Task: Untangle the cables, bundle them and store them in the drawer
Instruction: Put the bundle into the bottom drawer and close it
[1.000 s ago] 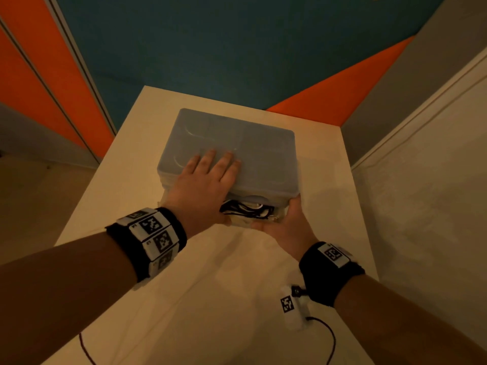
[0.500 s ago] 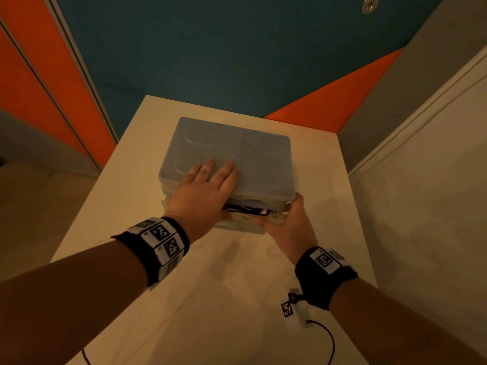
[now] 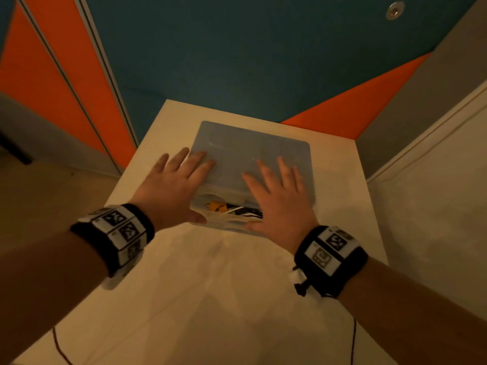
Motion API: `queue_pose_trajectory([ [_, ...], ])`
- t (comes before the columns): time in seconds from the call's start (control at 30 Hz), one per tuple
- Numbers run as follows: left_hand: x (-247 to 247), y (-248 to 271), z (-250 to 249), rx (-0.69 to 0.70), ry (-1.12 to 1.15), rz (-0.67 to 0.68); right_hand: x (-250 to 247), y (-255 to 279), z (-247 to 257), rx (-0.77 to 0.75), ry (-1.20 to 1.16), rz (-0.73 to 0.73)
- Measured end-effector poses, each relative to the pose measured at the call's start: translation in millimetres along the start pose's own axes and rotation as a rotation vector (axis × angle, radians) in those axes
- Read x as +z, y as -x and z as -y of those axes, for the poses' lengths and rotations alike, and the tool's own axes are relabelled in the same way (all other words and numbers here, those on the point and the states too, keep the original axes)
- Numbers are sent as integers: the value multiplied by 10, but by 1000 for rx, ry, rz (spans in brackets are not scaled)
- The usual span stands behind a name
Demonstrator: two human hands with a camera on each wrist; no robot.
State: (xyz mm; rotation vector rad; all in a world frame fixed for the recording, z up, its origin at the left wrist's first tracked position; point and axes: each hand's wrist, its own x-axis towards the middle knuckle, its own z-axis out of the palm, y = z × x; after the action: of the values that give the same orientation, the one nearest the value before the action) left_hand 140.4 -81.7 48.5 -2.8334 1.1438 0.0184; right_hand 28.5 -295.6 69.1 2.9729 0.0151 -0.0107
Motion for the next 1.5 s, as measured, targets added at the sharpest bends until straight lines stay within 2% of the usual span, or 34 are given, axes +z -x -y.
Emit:
queue_pose_trajectory([
  [0.1, -19, -13, -32, -44, 53, -1, 16, -174, 30, 14, -16, 63],
  [0.13, -20, 30, -47, -26, 21, -51, 24, -213, 17, 27, -39, 97],
  [0.23, 120, 248, -139, 123, -81, -341, 62, -258, 12, 24, -46, 128],
  [0.3, 267, 387, -252, 208, -67, -411, 80, -260, 18, 18, -47, 125],
  [0.47, 456, 408, -438, 92, 3, -254, 64, -263, 9, 4, -47, 144],
  [0.63, 507, 431, -534, -2, 37, -165, 59, -268, 5, 0, -46, 139],
  [0.8, 345, 371, -695, -123, 46, -6, 76, -268, -6, 4, -26, 133],
  [0.9, 223, 324, -730, -139, 35, 73, 76, -264, -7, 4, -28, 136],
  [1.03, 70, 269, -722, -131, 56, 114, 66, -242, 0, 2, -40, 135],
  [1.1, 70, 317, -621, -91, 70, 73, 58, -233, 6, -5, -39, 128],
  [1.13, 73, 359, -555, -43, 54, -3, 58, -228, 3, -12, -34, 126],
  [1.23, 96, 367, -377, 52, 0, -340, 66, -230, -15, -24, -18, 122],
  [1.27, 46, 308, -341, 33, -21, -344, 76, -227, -15, -23, -10, 116],
  [1.37, -133, 47, -300, -28, -40, -141, 108, -219, 0, -16, -3, 98],
  [1.43, -117, -76, -285, -17, 31, -30, 117, -216, 2, -10, -10, 104],
  [1.5, -63, -111, -261, -32, 133, -10, 126, -220, 0, -2, -22, 100],
])
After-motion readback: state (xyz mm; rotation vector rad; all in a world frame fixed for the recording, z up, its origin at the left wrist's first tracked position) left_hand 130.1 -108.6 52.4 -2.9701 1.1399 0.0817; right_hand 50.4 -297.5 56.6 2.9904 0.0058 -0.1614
